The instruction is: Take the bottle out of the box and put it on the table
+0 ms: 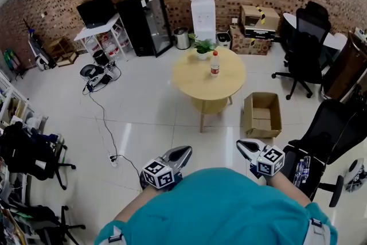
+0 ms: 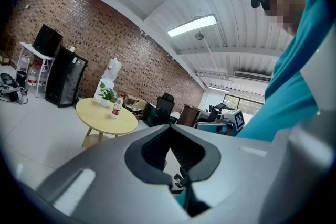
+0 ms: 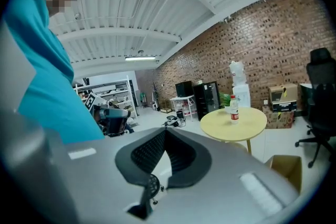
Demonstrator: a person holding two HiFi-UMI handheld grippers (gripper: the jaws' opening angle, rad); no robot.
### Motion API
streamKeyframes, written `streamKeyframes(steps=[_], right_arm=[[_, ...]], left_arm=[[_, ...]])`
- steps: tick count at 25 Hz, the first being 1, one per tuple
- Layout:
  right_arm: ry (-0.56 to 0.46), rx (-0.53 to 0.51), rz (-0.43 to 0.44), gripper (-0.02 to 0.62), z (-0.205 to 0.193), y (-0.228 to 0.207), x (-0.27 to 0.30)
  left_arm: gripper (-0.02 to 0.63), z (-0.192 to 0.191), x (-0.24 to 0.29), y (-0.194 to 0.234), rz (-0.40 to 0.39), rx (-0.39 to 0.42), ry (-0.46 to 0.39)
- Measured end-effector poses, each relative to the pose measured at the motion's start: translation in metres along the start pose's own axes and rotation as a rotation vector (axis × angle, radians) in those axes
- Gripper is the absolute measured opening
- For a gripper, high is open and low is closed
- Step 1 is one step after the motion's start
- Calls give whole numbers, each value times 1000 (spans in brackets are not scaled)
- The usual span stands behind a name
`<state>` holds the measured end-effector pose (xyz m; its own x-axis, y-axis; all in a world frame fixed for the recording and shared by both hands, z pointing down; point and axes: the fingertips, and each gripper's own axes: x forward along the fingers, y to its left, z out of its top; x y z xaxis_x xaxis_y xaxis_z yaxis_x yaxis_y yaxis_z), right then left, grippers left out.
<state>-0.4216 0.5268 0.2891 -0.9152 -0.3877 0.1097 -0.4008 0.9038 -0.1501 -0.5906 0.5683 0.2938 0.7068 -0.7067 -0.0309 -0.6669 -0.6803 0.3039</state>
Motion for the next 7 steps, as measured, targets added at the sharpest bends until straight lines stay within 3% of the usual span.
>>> streamKeyframes(steps=[7], right_arm=[[7, -5, 4, 0, 6, -1, -10]], left_arm=[[0, 1, 5, -10, -3, 8, -3]])
